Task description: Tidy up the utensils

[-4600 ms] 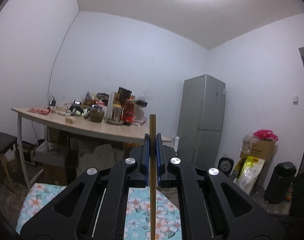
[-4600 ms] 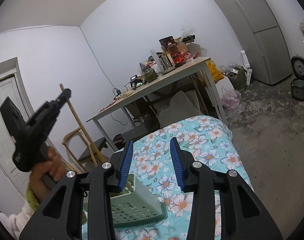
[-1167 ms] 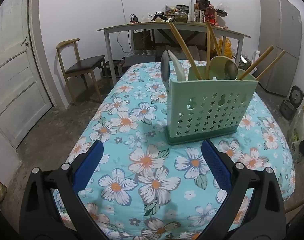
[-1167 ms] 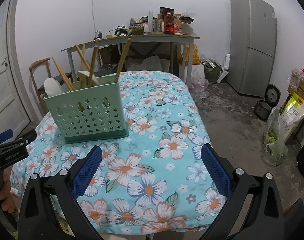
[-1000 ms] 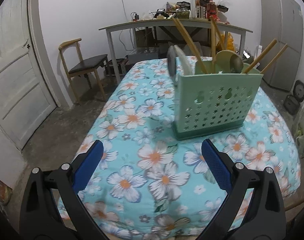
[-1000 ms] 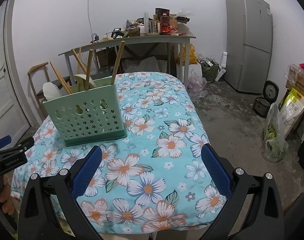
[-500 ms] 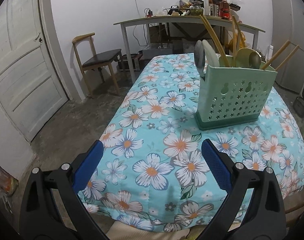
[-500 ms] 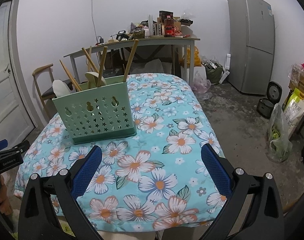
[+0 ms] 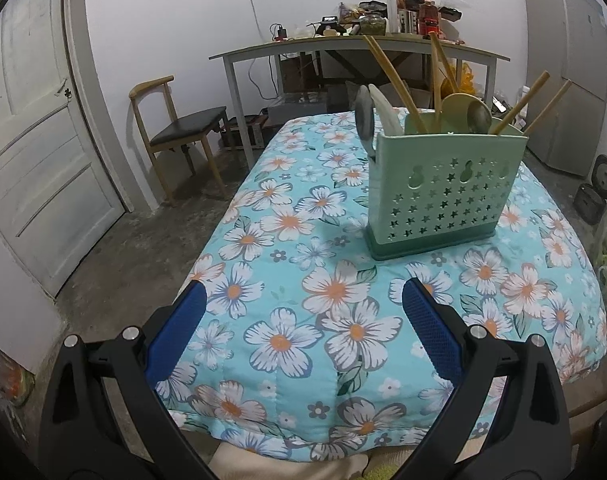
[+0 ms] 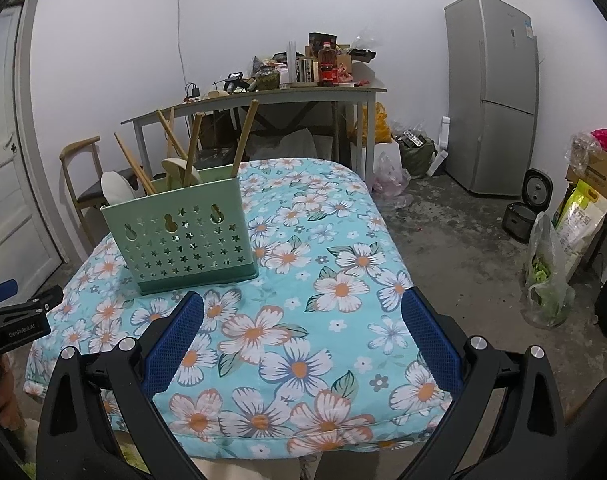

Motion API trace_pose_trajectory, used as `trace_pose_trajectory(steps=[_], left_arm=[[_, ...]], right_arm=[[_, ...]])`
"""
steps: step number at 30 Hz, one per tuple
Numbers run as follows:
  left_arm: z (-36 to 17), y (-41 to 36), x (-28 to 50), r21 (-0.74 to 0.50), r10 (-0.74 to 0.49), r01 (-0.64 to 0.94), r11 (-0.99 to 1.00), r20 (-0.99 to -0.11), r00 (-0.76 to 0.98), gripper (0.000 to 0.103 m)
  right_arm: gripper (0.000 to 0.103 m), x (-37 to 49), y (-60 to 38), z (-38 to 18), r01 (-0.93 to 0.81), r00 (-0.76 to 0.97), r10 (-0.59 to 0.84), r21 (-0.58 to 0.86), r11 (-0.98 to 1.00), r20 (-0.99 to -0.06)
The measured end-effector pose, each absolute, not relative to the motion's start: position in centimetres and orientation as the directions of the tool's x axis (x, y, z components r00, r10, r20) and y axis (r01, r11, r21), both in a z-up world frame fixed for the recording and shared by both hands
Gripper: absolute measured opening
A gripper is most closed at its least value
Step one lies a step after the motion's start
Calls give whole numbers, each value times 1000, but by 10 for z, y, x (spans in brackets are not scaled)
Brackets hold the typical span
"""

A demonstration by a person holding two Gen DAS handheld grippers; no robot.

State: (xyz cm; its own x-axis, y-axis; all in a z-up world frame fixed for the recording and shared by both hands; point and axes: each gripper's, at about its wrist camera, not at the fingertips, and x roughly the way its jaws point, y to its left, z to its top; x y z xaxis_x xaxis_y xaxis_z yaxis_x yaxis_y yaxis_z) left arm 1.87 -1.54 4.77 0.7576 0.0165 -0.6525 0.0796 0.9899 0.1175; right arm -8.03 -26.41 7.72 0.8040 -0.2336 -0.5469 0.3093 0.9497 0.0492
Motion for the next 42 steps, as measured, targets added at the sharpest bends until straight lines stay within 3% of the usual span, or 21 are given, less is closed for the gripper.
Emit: trace_pose_trajectory(steps=[11,19,26,42], left_arm=[[49,-23,15,121,-5,108,987,-642,767,95],[55,-17,13,205,2,134,969,-554,833,95],[43,-3,11,161,17,101,982,-605,796,95],[51,-2,1,157,2,106,982,-568,823,95]], right_arm=[[96,-87,-267,77,295,811,-234,29,955,-536],[96,-102,-262,75,267,837,-212,37,963,-504],[96,-111,-259,65,280,825,-227,24,960,-518],[96,-120,-266,70,311,827,-268,6,950,-494]])
